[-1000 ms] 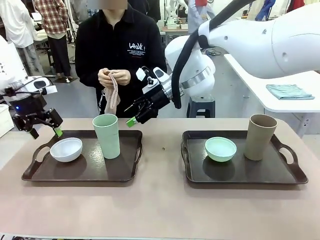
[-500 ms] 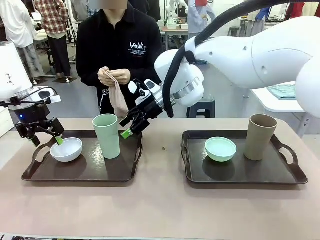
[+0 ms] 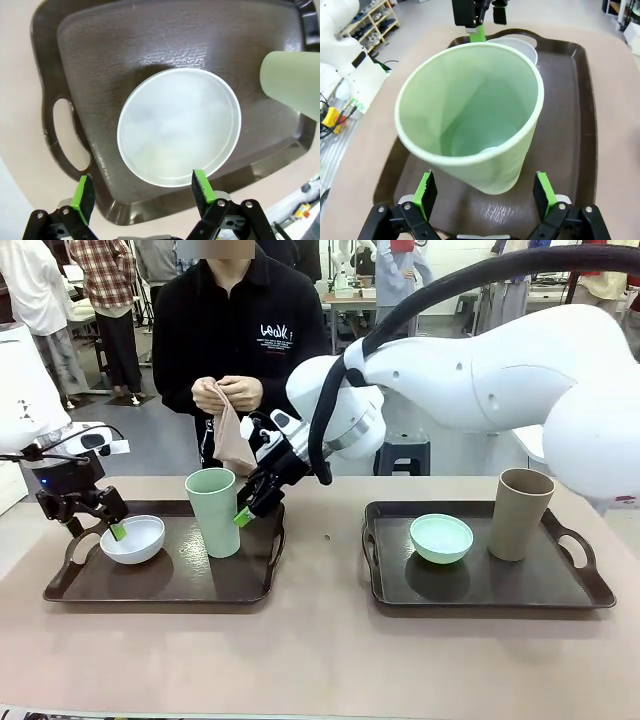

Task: Set up a tray with a mat and arrange the tableware.
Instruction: Pick up the Picnic Bowl and Reusable plastic cup from the Handle tray in front of the human's position and hold them in the air.

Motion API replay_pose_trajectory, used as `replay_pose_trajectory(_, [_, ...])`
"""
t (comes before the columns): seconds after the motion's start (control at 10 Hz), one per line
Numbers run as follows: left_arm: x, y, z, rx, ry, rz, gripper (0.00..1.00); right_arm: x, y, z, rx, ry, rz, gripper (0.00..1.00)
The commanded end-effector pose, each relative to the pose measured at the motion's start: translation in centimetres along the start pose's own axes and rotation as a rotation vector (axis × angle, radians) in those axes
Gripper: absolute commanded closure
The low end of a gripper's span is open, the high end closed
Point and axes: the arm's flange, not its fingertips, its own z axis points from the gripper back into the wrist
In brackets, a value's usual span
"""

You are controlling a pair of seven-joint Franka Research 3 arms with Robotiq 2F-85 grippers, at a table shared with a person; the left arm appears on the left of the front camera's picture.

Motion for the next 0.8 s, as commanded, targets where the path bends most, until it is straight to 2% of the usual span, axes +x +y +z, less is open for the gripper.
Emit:
replay_pose_trajectory(0.0, [0.4, 0.5, -0.9, 0.018, -0.004, 0.013, 0.0, 1.6, -1.3, -0.7, 0.018, 0.019, -0.001, 0.0])
replay_pose_trajectory(0.3, [1.1, 0.7, -1.5, 0.011, 0.005, 0.049, 0.0, 2.2, -1.5, -1.5, 0.026, 0.012, 0.012, 0.0])
replay_pose_trajectory(0.7, [2.3, 1.0, -1.8, -0.065, -0.013, 0.143, 0.0, 2.9, -1.7, -3.2, 0.018, -0.028, 0.007, 0.0])
